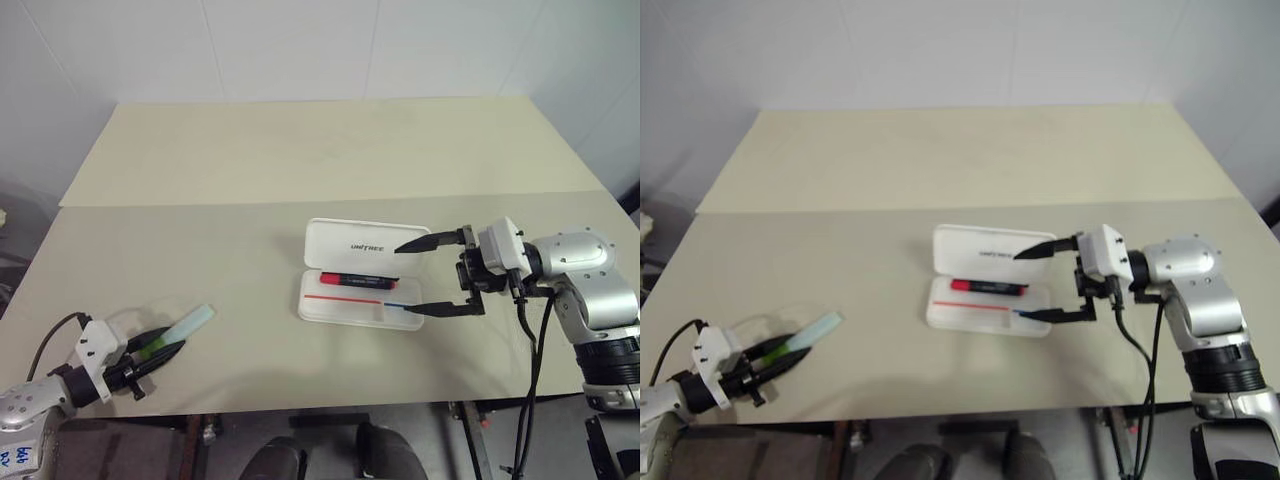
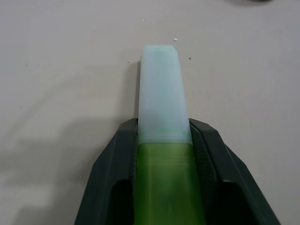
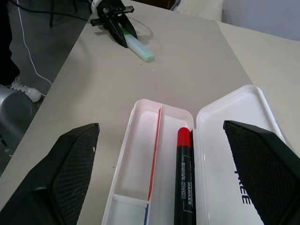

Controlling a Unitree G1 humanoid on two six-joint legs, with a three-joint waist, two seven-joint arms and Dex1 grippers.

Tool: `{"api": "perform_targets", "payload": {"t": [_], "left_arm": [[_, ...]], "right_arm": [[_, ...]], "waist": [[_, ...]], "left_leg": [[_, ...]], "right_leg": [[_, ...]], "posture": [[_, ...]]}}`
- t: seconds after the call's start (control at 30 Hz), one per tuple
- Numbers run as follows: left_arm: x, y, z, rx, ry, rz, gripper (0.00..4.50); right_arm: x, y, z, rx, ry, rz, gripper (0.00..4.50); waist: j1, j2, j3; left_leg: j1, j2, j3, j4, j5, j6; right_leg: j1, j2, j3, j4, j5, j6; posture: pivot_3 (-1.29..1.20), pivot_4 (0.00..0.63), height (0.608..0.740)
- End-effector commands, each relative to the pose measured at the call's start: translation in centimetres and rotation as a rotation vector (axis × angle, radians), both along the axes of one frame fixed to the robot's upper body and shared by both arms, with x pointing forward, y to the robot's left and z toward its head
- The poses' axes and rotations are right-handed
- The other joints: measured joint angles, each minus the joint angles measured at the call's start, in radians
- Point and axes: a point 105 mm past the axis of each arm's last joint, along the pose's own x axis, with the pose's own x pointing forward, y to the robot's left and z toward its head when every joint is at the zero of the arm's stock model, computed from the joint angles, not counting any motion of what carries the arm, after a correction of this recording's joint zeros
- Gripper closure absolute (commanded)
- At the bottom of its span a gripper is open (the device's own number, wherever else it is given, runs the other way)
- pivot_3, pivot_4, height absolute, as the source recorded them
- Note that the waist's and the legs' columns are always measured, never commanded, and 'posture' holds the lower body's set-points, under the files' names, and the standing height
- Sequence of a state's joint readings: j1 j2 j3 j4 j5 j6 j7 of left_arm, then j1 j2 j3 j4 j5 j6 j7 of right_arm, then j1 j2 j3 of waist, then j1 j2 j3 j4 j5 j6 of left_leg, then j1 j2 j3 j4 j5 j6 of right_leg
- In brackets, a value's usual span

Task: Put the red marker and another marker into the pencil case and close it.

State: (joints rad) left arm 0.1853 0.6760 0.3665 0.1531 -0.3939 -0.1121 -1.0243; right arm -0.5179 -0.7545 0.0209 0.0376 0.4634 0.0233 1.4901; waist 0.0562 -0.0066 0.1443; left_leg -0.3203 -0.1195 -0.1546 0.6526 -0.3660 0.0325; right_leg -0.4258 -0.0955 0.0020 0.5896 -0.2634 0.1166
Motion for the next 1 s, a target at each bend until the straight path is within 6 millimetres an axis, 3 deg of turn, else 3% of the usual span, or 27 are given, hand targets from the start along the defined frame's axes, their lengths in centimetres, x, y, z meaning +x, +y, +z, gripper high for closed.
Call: {"api": "perform_targets", "payload": {"t": [0.03,0.1,0.3,0.53,0.73,1.0], "left_arm": [[1.1,-2.3,3.0,0.001,-0.098,-0.096,3.36],[1.7,-3.6,4.9,0.0,-0.147,-0.156,3.36],[2.6,-7.1,8.0,0.033,-0.202,-0.325,3.36],[2.9,-11.8,9.5,0.055,-0.188,-0.56,3.36],[3.2,-15.4,8.8,0.039,-0.156,-0.693,3.36],[4.5,-18.0,6.7,0.043,-0.136,-0.762,3.36]], "right_arm": [[-0.3,0.1,0.7,0.018,-0.042,0.003,0.0],[-0.2,-0.1,0.5,0.017,-0.037,-0.011,0.0],[0.0,-0.5,-0.1,0.019,-0.021,-0.048,0.0],[-0.5,-1.8,-1.0,0.013,0.007,-0.111,0.0],[-1.2,-2.7,-1.1,0.016,0.006,-0.17,0.0],[-2.6,-3.9,-0.9,0.017,0.004,-0.249,0.0]], "waist": [[-0.001,-0.001,0.0],[-0.001,-0.002,0.0],[-0.013,-0.001,0.001],[-0.015,-0.001,0.001],[-0.014,-0.001,0.001],[-0.006,-0.001,0.001]], "left_leg": [[0.0,0.0,0.0,0.0,0.0,0.0],[-0.001,0.0,0.0,0.0,-0.001,0.001],[-0.001,0.0,0.0,-0.001,-0.002,0.002],[-0.001,0.0,0.0,-0.001,-0.002,0.002],[-0.001,0.0,0.0,0.0,-0.003,0.002],[-0.002,0.0,0.0,0.003,-0.003,0.002]], "right_leg": [[0.0,0.0,0.0,0.0,0.0,0.0],[-0.002,0.0,-0.001,0.0,0.0,0.0],[-0.003,0.0,-0.003,0.0,0.0,0.0],[-0.003,0.0,-0.004,-0.001,0.0,0.0],[-0.002,0.0,-0.004,-0.001,0.0,0.0],[-0.002,0.001,-0.004,-0.001,0.0,0.0]], "posture": [[0.0,0.15,0.74],[0.0,0.15,0.74],[0.0,0.15,0.74],[0.0,0.15,0.74],[0.0,0.15,0.74],[0.0,0.15,0.74]]}}
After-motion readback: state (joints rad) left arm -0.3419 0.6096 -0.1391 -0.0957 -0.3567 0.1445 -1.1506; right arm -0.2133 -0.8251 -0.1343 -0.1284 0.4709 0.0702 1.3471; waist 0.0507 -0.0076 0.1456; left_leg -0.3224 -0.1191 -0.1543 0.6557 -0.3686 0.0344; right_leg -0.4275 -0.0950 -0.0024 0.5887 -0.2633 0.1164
